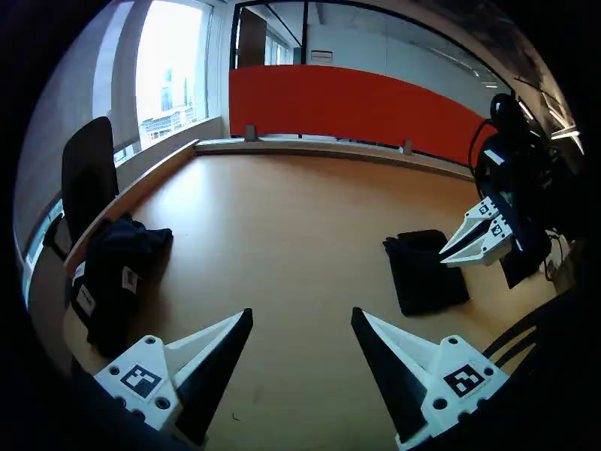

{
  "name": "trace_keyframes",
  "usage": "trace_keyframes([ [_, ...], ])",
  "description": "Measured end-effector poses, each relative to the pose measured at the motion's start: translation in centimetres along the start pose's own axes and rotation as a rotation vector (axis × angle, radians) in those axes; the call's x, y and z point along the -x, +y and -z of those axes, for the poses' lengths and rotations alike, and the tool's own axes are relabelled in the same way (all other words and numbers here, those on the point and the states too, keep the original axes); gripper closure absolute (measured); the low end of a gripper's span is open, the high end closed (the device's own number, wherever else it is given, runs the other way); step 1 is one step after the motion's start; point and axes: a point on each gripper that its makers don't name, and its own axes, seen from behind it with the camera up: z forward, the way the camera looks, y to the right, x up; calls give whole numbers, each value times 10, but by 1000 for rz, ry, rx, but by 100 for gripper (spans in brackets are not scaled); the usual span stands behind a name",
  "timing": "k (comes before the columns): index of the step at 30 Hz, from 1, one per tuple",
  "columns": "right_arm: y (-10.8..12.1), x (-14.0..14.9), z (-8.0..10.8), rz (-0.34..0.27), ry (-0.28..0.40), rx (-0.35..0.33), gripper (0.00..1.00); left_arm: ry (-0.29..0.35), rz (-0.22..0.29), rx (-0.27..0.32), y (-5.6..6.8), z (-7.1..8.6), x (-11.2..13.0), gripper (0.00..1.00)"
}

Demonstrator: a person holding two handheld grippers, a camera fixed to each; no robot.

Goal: Fold towel

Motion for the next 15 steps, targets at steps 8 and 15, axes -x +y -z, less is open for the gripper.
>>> trace_keyframes([
  [8, -3, -1, -5, -3, -7, -21, 96, -2, 1, -4, -1, 1, 1, 2],
  [15, -5, -1, -6, -13, -4, -33, 88, -4, -4, -3, -2, -1, 0, 2],
])
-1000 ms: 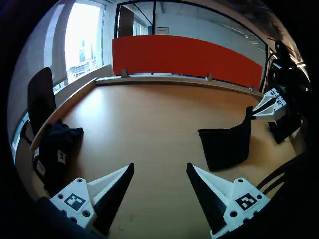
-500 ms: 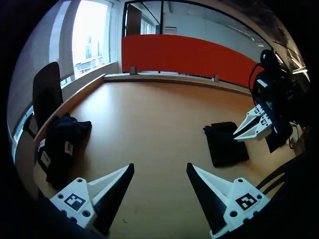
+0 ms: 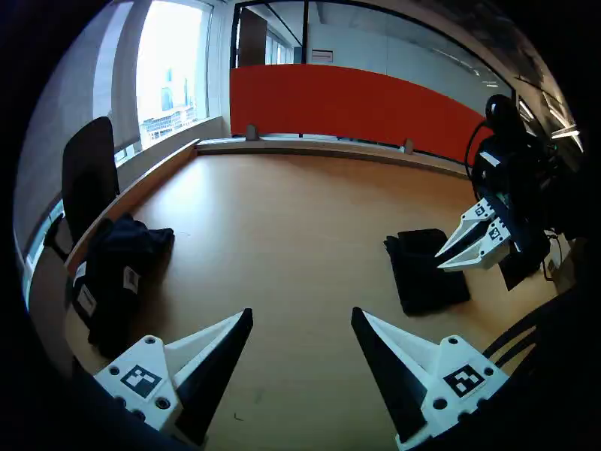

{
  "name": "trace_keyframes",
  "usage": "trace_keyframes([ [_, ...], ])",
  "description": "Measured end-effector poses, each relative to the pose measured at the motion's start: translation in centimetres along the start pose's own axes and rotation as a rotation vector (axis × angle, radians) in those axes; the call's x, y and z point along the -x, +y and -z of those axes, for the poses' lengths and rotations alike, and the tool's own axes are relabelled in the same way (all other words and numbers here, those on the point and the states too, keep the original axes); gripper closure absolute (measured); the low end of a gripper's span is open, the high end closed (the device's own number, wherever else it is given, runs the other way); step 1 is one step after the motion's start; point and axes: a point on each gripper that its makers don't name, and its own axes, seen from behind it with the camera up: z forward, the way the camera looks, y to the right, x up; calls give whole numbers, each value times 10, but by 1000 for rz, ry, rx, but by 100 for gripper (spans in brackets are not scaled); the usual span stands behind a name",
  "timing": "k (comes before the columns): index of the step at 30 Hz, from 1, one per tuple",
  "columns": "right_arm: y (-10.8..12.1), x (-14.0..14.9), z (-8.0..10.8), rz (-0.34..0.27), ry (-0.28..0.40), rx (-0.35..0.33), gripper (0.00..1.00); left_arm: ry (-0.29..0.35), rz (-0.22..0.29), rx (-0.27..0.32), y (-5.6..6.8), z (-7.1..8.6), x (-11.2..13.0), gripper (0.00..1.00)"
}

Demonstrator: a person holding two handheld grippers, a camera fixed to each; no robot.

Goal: Fold towel

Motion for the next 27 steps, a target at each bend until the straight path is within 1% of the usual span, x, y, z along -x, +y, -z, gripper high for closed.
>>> trace_keyframes([
  [1, 0, 0, 0, -2, 0, -1, 84, 0, -1, 0, 0, 0, 0, 2],
  [5, 1, 3, 1, -11, 2, 10, 45, 2, -3, 4, 1, 0, -1, 2],
  [6, 1, 3, 1, -14, 3, 14, 36, 2, -3, 5, 1, 0, -1, 2],
  [7, 2, 4, 2, -18, 4, 17, 30, 2, -4, 6, 1, 0, -1, 2],
  [11, 4, 7, 4, -40, 9, 28, 26, 2, -7, 8, 2, -1, -1, 2],
  [17, 7, 15, 10, -65, 14, 56, 25, 2, -14, 12, 3, -1, -2, 2],
  [27, 4, 43, 19, -112, -8, 94, 25, 3, -22, 16, 5, -3, -4, 2],
])
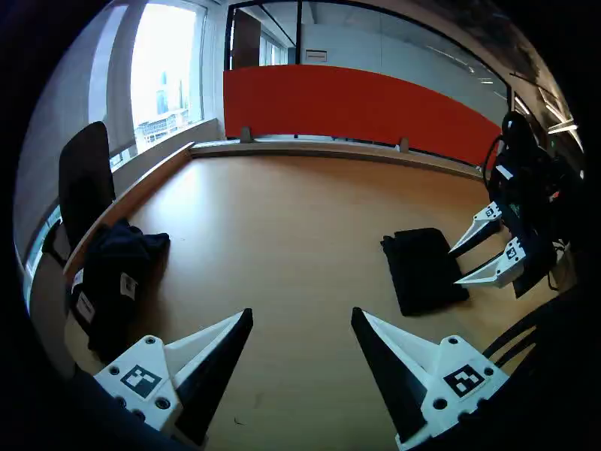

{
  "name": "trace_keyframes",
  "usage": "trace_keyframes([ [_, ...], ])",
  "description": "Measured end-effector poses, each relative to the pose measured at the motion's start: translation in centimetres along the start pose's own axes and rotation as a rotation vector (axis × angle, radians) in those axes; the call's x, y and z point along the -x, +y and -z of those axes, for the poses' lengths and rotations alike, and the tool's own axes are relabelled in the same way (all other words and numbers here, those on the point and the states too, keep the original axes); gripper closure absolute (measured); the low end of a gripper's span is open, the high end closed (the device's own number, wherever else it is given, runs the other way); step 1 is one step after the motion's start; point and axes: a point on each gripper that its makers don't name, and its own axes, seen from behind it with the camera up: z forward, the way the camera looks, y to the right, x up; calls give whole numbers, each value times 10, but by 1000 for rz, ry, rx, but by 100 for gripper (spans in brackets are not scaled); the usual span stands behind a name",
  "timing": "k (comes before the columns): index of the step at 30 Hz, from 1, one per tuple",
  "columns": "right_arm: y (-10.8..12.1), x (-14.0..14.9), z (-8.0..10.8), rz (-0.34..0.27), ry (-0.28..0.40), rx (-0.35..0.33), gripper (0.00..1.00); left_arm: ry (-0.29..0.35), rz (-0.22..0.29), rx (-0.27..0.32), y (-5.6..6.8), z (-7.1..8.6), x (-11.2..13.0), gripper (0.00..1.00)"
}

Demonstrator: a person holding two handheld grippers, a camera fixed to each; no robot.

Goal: Fold towel

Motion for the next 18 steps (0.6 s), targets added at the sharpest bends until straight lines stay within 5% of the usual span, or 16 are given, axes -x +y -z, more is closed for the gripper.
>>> trace_keyframes([
  [18, -9, 43, 10, -67, -42, 36, 25, -2, -15, 7, 4, -2, -1, 2],
])
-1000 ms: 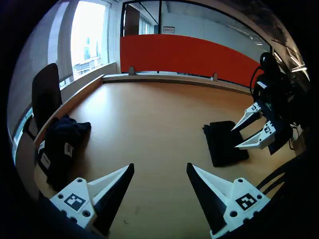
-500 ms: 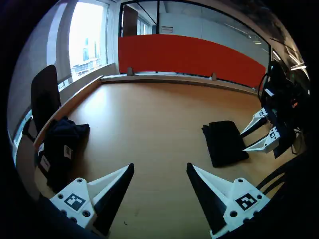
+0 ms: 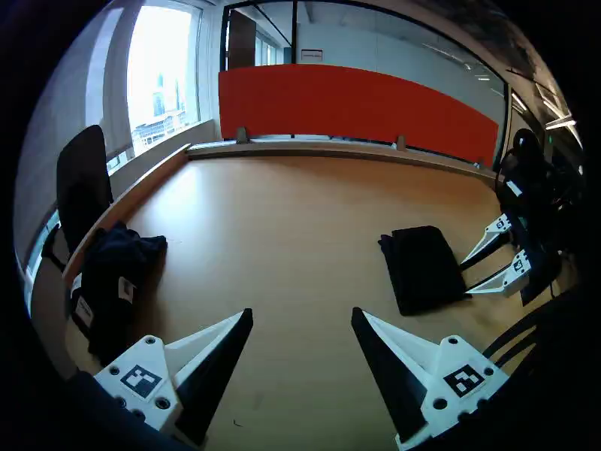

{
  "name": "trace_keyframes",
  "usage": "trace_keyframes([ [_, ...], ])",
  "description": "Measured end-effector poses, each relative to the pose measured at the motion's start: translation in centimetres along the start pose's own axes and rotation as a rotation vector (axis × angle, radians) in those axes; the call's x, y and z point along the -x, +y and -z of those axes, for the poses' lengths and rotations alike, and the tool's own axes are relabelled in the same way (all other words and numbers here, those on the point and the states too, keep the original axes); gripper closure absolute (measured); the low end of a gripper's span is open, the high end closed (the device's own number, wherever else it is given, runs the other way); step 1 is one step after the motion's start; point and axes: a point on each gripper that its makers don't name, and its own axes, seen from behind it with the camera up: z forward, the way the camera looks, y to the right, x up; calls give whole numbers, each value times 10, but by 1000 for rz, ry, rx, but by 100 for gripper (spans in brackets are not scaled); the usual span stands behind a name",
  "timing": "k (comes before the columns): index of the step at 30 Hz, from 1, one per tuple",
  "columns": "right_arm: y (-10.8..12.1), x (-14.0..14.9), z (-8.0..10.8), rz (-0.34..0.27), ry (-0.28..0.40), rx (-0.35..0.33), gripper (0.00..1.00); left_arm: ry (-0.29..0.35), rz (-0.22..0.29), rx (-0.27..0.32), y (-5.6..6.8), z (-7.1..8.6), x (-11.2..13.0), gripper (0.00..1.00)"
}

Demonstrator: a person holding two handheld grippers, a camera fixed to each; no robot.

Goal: Fold towel

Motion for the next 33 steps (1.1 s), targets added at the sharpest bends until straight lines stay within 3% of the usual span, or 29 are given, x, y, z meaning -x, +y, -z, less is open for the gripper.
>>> trace_keyframes([
  [12, -9, 25, -2, -24, -32, 4, 27, -1, 0, 2, 3, 0, 1, 2],
  [16, -9, 28, -3, -36, -37, 4, 38, -2, -2, 4, 4, 1, 2, 2],
  [22, -8, 29, -4, -57, -34, 20, 67, 1, -1, 6, 5, 1, 0, 2],
  [33, -11, 32, -5, -81, -33, 37, 67, 2, -2, 9, 5, 2, 0, 2],
])
